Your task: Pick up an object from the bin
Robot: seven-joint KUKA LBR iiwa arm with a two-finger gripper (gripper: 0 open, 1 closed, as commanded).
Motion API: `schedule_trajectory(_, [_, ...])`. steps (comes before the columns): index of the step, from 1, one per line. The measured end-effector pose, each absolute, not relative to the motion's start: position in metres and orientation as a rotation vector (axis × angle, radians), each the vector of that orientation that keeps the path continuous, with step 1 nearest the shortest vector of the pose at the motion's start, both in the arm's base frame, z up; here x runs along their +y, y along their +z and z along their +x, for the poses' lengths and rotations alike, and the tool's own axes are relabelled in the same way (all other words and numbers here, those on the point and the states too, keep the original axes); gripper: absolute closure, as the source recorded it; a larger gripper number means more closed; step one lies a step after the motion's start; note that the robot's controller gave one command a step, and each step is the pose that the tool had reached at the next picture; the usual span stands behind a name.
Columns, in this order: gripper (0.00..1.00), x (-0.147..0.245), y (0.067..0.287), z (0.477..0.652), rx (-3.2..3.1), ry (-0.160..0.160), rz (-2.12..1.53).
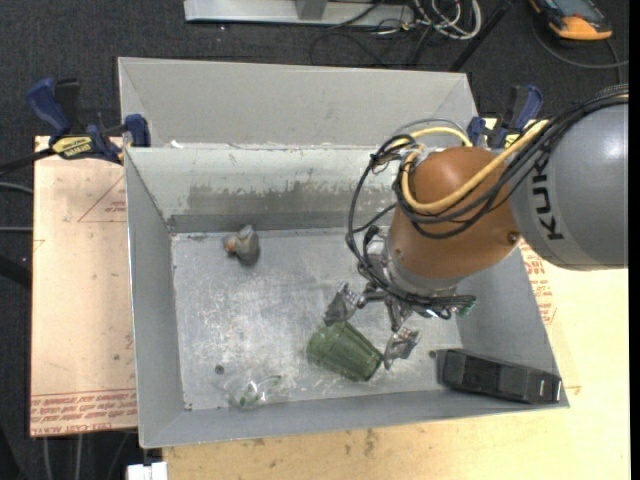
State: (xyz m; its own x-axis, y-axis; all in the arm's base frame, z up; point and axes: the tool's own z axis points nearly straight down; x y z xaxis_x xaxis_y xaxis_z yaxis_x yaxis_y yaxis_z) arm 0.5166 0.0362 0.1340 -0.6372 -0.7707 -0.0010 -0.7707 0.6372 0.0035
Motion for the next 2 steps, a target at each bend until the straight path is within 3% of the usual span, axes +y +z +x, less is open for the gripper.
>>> schedule_trajectory(1, [1.00,0.0888,0.0900,0.5039,-2.764,0.038,1.504])
schedule_trajectory(2, [1.00,0.0893,0.0900,0.5041,-2.766,0.037,1.505])
